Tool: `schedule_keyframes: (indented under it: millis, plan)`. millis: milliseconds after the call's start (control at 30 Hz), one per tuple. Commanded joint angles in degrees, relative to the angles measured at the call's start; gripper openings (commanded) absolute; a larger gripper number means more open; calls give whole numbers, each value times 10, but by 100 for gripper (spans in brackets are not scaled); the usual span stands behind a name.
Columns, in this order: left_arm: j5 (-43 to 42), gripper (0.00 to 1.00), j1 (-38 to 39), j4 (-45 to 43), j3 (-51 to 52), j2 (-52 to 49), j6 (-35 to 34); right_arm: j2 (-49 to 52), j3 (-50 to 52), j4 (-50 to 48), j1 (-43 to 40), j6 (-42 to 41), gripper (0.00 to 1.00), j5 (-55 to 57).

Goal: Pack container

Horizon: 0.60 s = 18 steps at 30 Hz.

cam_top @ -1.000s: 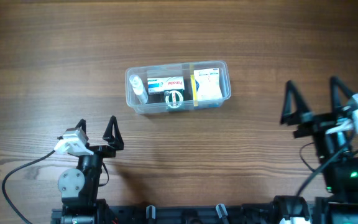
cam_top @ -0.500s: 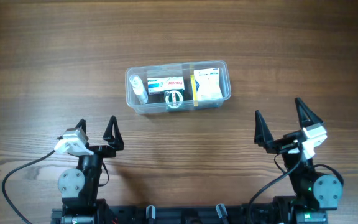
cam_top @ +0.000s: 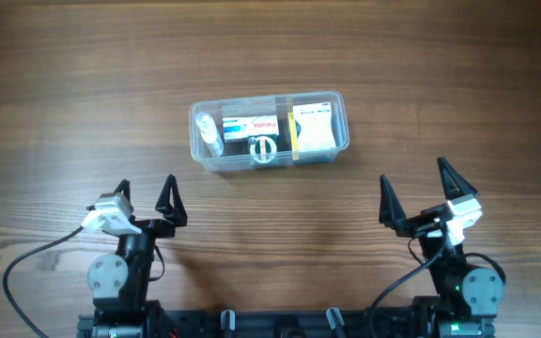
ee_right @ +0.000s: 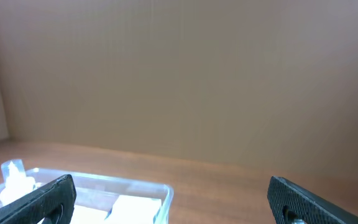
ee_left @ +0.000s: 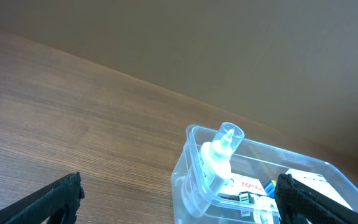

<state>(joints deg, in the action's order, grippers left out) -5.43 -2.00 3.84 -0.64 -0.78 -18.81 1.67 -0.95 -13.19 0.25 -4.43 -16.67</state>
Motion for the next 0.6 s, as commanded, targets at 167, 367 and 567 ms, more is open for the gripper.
schedule_keyframes:
  millis: [167, 367, 567]
  plan:
    - [7, 100, -4, 2, 3, 6, 5, -15, 7, 61, 3, 1, 100, 14]
    - [7, 100, -4, 3, 3, 6, 5, -15, 7, 120, 3, 4, 100, 16]
    - [7, 100, -4, 2, 3, 6, 5, -15, 7, 120, 3, 3, 100, 16]
